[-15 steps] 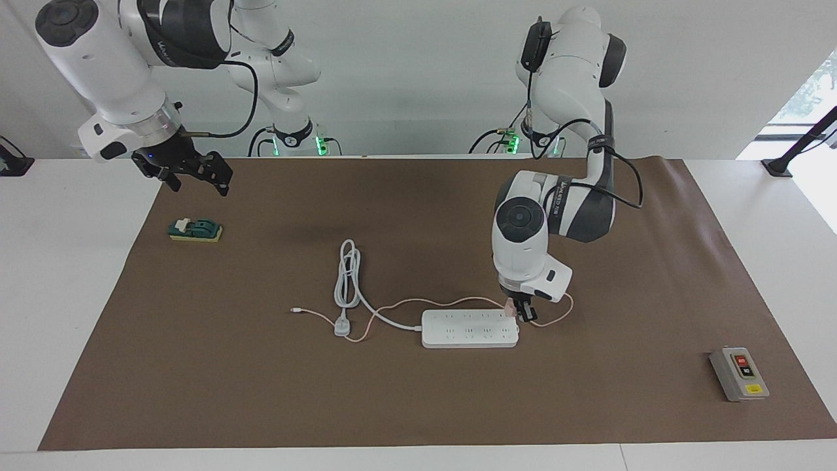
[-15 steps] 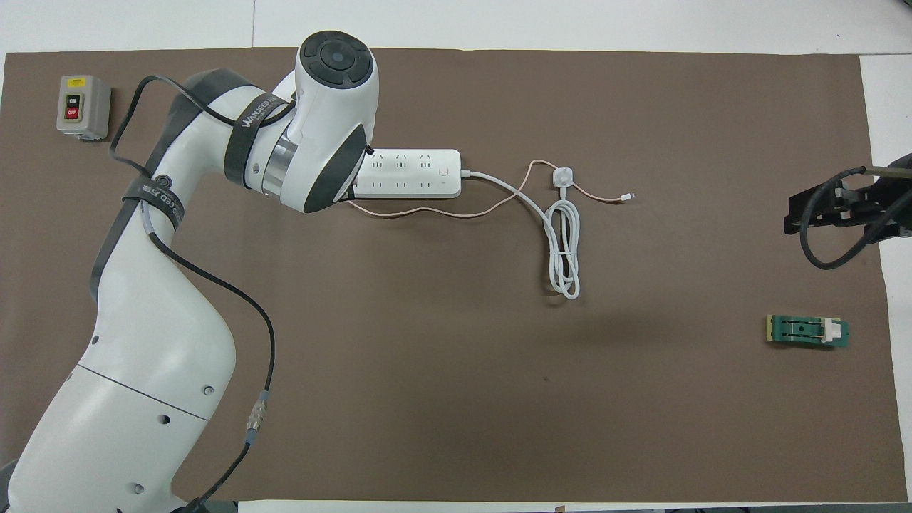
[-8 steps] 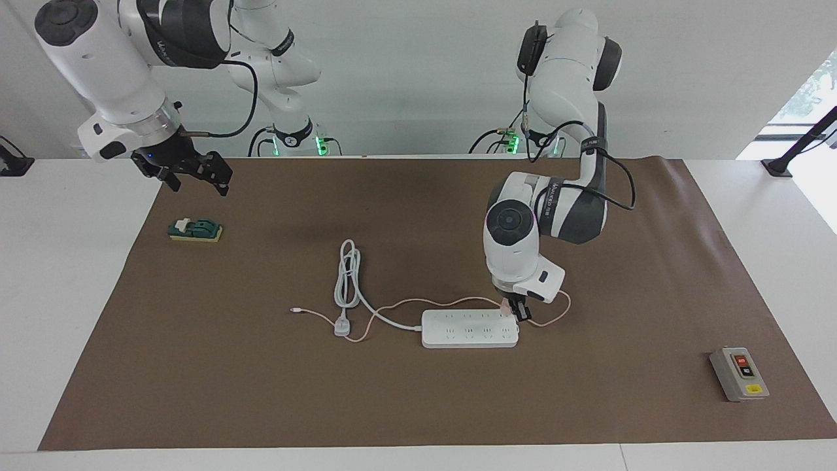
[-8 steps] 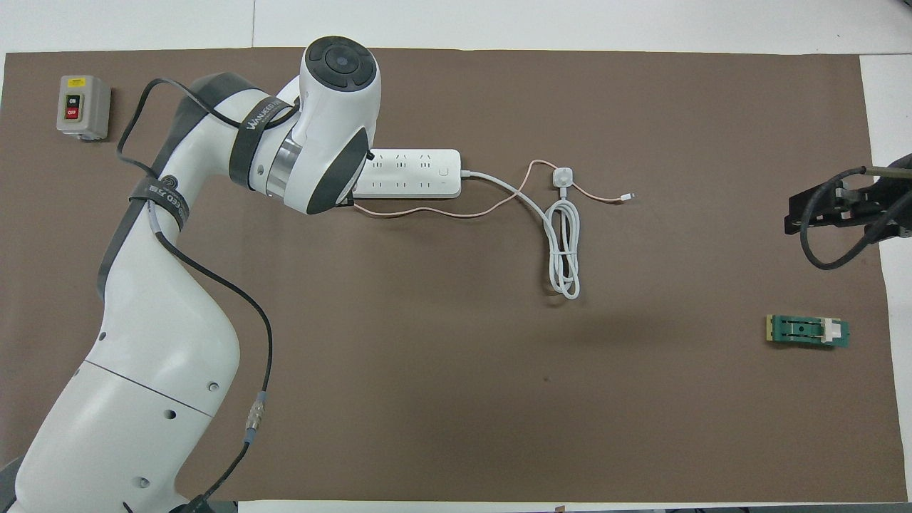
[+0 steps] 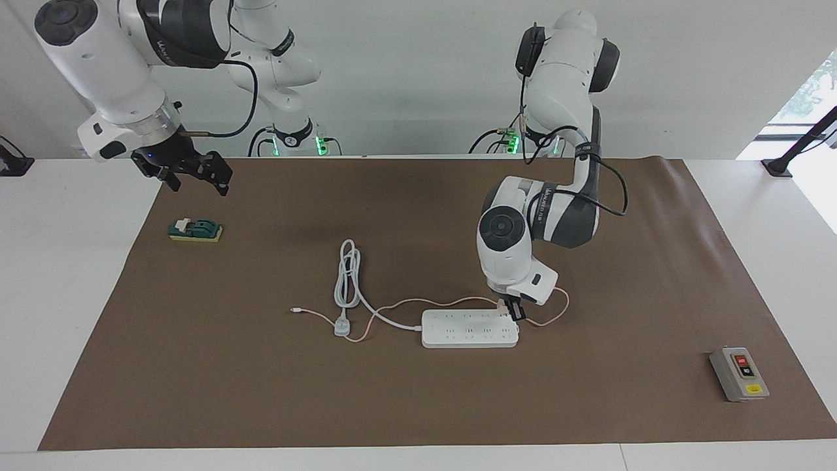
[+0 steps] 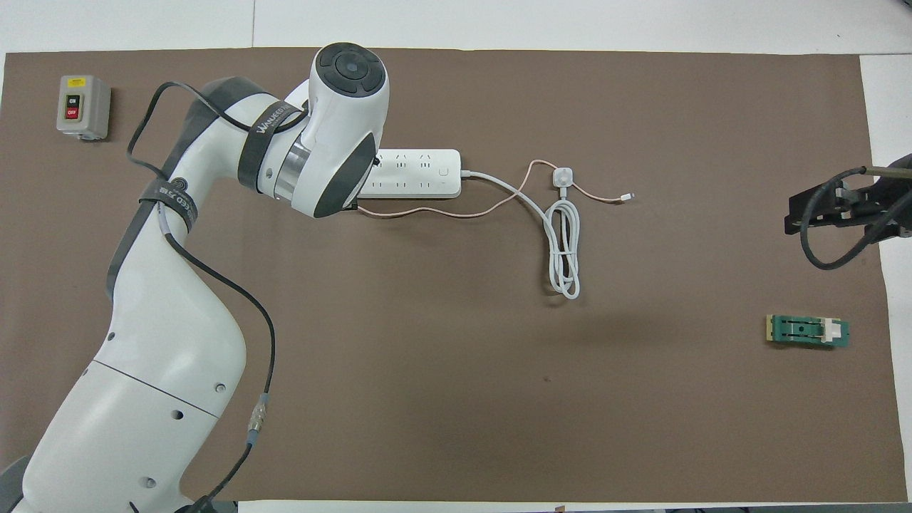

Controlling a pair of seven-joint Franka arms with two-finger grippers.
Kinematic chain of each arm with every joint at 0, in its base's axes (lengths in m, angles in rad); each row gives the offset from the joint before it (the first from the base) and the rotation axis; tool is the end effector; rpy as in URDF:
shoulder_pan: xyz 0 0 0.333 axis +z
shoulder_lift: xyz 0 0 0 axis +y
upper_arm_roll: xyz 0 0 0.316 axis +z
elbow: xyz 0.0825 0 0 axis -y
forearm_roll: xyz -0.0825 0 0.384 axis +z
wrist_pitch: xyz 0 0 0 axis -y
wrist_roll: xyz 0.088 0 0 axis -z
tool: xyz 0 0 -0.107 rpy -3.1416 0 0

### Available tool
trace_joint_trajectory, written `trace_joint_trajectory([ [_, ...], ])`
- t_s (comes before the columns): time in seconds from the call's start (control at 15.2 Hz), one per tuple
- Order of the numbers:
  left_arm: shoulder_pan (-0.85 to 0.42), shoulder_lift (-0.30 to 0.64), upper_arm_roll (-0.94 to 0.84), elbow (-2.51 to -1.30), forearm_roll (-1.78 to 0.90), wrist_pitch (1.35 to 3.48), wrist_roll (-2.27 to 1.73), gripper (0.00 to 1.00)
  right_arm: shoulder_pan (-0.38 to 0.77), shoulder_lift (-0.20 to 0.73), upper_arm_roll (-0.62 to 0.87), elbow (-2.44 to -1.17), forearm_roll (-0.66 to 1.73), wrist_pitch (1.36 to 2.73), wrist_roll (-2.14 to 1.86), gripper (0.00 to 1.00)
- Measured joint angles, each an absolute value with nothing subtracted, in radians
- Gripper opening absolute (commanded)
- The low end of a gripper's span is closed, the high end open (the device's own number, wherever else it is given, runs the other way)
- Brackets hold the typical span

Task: Plug charger into power strip
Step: 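Press the pink plug into the socket with the left gripper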

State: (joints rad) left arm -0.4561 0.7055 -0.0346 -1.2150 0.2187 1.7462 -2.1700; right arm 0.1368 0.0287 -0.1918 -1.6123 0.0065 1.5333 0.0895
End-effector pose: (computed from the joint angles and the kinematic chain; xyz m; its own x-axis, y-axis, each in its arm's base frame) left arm 0.6520 -0.3190 0.3472 -0.0504 0.9670 0.2496 0.9971 0.0631 -0.0429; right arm 0.5555 -0.0284 0.5863 0.9838 -0.1439 -0.1066 -0.1439 -0.9896 0.0086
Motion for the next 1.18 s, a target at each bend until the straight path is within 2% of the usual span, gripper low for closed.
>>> trace_joint_trajectory([
  [1.18,-0.469,0.707,-0.023,-1.211,0.219,1.771,-2.063,0.0,0.137,0.029,-0.192,-1.612,0.006,1.533,0.09,1.0],
])
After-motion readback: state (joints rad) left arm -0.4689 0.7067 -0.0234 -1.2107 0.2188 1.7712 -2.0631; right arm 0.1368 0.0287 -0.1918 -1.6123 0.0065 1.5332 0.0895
